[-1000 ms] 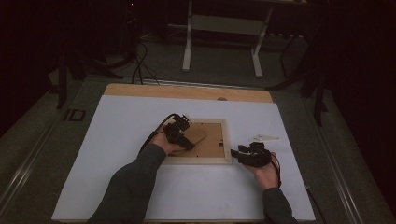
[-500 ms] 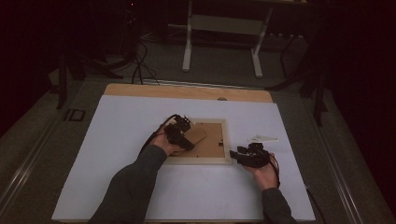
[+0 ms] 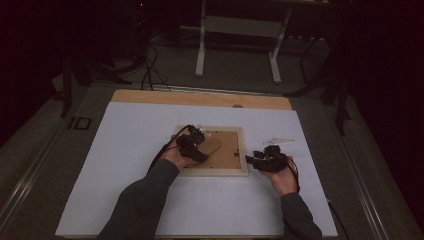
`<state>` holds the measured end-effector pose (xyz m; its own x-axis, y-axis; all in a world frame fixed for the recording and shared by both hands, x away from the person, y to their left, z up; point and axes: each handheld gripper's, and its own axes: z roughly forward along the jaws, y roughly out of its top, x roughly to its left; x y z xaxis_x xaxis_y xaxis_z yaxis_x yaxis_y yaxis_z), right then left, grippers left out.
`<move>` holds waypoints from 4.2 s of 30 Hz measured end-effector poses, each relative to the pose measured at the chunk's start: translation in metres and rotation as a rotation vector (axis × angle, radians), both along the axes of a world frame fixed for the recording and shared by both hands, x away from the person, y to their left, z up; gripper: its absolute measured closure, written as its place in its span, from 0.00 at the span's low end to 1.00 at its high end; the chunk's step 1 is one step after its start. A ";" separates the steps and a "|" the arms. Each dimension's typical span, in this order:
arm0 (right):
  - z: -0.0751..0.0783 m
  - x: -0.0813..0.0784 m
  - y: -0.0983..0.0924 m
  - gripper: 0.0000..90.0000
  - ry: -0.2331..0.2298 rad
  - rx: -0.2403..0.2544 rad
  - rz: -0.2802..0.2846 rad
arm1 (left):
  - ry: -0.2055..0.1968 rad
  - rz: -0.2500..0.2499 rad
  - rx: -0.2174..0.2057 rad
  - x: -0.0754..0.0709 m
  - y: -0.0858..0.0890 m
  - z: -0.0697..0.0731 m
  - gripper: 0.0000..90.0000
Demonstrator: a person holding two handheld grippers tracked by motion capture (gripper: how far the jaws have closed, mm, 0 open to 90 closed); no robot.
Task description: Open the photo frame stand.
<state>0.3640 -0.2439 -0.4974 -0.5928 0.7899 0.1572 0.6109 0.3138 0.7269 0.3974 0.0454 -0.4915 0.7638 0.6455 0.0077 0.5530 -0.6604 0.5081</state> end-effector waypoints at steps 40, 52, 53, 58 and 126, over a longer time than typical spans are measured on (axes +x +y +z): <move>0.016 0.057 0.006 0.55 0.138 0.044 0.032 | -0.281 -0.010 0.041 -0.041 -0.004 0.008 0.42; 0.020 0.069 0.014 0.55 0.187 0.020 0.066 | -0.356 -0.011 0.053 -0.051 -0.004 0.006 0.42; 0.020 0.070 0.015 0.56 0.191 0.020 0.067 | -0.361 -0.012 0.055 -0.052 -0.005 0.006 0.42; 0.019 0.074 0.012 0.55 0.221 0.038 0.077 | -0.409 -0.021 0.062 -0.057 -0.005 0.006 0.42; 0.038 0.061 0.016 0.64 0.069 0.067 0.059 | -0.220 0.023 -0.083 -0.040 0.015 0.016 0.49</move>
